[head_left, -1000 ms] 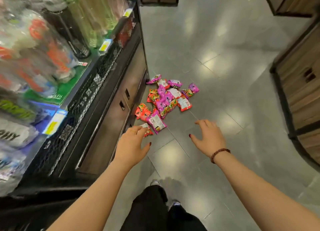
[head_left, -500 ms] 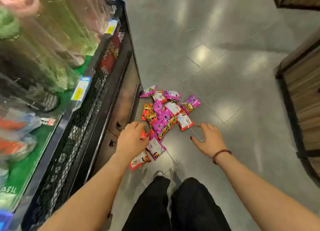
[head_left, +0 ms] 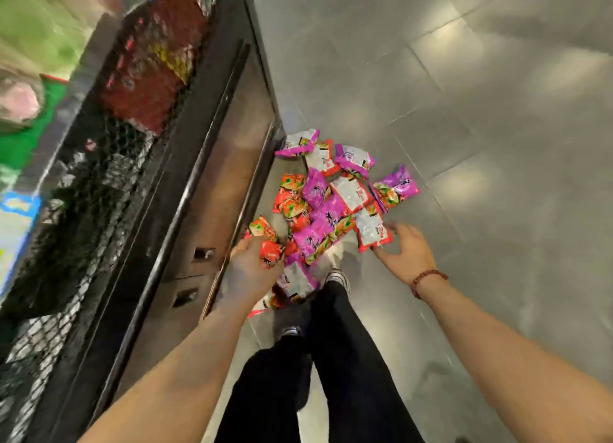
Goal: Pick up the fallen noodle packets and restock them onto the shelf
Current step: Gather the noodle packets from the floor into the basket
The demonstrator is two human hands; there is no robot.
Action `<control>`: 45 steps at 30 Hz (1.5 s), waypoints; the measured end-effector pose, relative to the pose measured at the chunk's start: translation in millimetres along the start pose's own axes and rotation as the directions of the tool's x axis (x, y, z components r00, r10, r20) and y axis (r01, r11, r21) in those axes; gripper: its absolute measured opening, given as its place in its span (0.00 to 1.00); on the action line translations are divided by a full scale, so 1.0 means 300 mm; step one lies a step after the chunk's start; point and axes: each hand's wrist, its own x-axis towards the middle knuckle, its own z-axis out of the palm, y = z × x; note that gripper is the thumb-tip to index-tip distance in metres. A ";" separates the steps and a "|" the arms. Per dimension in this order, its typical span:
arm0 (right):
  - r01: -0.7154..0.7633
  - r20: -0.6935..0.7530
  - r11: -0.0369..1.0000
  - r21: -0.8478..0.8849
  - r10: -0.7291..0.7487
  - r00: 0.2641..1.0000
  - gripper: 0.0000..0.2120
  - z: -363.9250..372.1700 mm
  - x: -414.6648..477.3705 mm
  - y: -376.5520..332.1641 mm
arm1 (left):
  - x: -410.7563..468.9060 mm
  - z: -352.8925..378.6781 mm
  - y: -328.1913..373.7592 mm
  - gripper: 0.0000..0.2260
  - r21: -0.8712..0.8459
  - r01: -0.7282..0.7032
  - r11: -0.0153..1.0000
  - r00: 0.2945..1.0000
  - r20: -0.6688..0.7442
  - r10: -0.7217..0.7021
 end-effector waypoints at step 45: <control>-0.106 -0.083 0.794 0.599 0.193 0.978 0.09 0.806 0.762 0.350 | 0.677 0.859 -0.383 0.11 -0.708 0.274 0.651 0.934 0.034 -0.356</control>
